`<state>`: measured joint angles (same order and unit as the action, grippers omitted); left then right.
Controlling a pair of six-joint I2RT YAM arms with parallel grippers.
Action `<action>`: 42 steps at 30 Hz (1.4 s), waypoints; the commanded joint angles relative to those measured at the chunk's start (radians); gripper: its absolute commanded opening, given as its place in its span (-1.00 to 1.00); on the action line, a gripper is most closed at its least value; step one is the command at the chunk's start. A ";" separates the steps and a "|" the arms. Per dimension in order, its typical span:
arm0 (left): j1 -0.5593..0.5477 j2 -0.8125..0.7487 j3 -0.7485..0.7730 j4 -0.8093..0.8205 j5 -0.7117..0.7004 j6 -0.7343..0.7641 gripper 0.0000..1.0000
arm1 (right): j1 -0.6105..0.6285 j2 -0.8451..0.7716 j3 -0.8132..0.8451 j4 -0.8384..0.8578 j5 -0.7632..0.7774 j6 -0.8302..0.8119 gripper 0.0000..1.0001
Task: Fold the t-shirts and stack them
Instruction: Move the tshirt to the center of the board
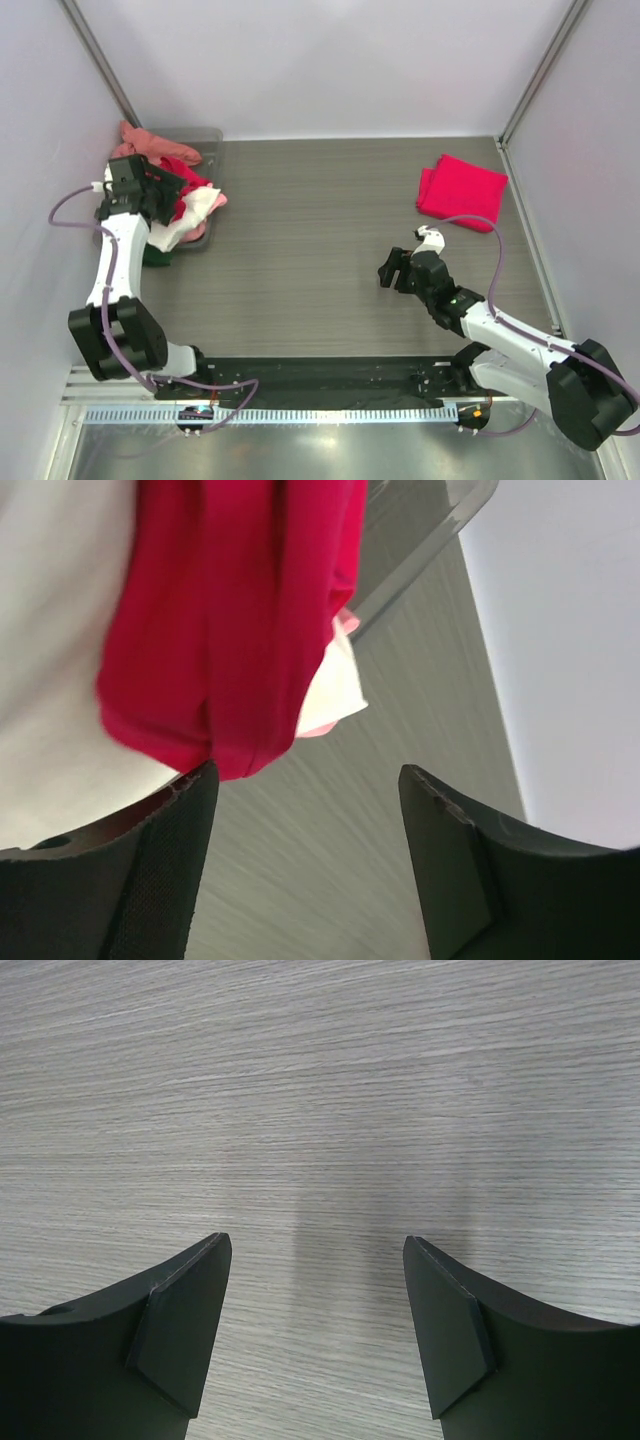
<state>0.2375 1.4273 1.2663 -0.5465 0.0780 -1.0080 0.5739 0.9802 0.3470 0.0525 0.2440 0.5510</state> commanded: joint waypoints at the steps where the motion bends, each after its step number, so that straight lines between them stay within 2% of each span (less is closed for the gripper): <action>1: -0.026 -0.163 -0.044 0.030 -0.134 0.078 0.50 | 0.001 0.005 0.027 0.030 -0.002 -0.014 0.51; 3: -0.066 -0.235 -0.083 0.007 -0.248 0.101 0.57 | 0.001 0.006 0.027 0.030 -0.002 -0.016 0.52; 7: -0.090 -0.341 -0.152 -0.018 -0.335 0.132 0.59 | 0.001 0.008 0.027 0.033 -0.003 -0.014 0.51; 9: -0.090 -0.395 -0.183 -0.032 -0.383 0.141 0.69 | 0.001 0.014 0.029 0.032 -0.003 -0.014 0.51; 10: -0.092 -0.406 -0.194 -0.038 -0.395 0.141 0.97 | 0.001 0.014 0.029 0.033 -0.003 -0.014 0.51; 11: -0.090 -0.415 -0.208 -0.046 -0.414 0.135 0.99 | 0.001 0.014 0.030 0.033 -0.002 -0.014 0.51; 14: -0.089 -0.403 -0.223 -0.111 -0.486 0.100 0.99 | 0.001 0.011 0.029 0.030 0.001 -0.016 0.51; 20: -0.024 -0.271 -0.246 -0.142 -0.420 0.014 0.99 | 0.001 0.008 0.027 0.030 0.001 -0.013 0.52; 21: -0.021 -0.249 -0.243 -0.150 -0.434 -0.004 0.94 | 0.000 0.006 0.027 0.029 0.005 -0.013 0.52; 23: -0.023 -0.219 -0.251 -0.133 -0.449 -0.020 0.72 | 0.001 0.005 0.027 0.029 0.008 -0.014 0.52; 24: -0.020 -0.196 -0.254 -0.122 -0.452 -0.027 0.59 | 0.001 0.005 0.027 0.029 0.006 -0.013 0.52; 25: -0.018 -0.186 -0.255 -0.113 -0.452 -0.049 0.35 | 0.001 0.003 0.027 0.029 0.008 -0.014 0.51; 27: -0.009 -0.173 -0.268 -0.064 -0.426 -0.060 0.08 | 0.000 0.003 0.027 0.029 0.008 -0.013 0.52; 28: 0.000 -0.172 -0.266 -0.043 -0.420 -0.052 -0.42 | 0.001 0.003 0.027 0.029 0.006 -0.013 0.52; 30: 0.020 -0.182 -0.248 -0.027 -0.425 -0.052 -0.94 | 0.001 0.002 0.027 0.027 0.005 -0.013 0.52; 31: 0.023 -0.203 -0.237 -0.052 -0.435 -0.056 -1.00 | 0.001 -0.001 0.027 0.026 0.006 -0.013 0.52; 36: 0.023 -0.356 -0.153 -0.076 -0.394 -0.015 -1.00 | 0.001 -0.002 0.026 0.027 0.011 -0.013 0.52; 40: 0.023 -0.481 0.014 -0.107 -0.360 0.034 -0.99 | 0.001 0.005 0.029 0.026 0.009 -0.013 0.52; 42: 0.023 -0.486 0.169 -0.124 -0.296 0.061 -1.00 | 0.001 0.000 0.027 0.024 0.009 -0.013 0.52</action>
<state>0.2558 1.0023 1.2461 -0.6895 -0.2756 -1.0069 0.5739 0.9905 0.3477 0.0517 0.2405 0.5510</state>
